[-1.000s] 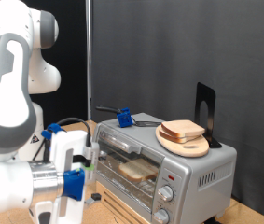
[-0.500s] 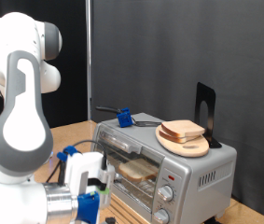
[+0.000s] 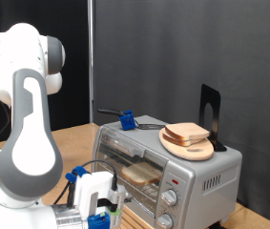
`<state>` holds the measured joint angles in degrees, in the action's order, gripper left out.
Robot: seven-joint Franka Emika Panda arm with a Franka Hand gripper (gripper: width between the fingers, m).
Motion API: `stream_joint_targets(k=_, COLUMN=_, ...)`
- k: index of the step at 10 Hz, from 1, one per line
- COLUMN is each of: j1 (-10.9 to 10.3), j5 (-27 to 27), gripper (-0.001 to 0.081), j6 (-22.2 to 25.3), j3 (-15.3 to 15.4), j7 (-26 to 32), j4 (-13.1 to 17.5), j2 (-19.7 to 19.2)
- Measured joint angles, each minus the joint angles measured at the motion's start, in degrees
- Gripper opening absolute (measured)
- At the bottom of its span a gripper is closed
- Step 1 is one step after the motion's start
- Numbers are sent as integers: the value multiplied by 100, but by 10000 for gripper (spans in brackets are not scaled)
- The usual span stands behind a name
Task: Make a piece of toast with the oven
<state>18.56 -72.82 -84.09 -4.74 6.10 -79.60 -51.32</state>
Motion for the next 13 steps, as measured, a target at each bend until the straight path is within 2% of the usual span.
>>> stream_joint_targets(k=8, j1=-4, j5=-29, gripper=682, j6=-43, j3=12, j7=-2, j4=40, j2=-102)
stream_joint_targets(k=13, j1=-109, j5=-149, gripper=682, j6=-154, j3=199, j7=8, j4=39, j2=-181)
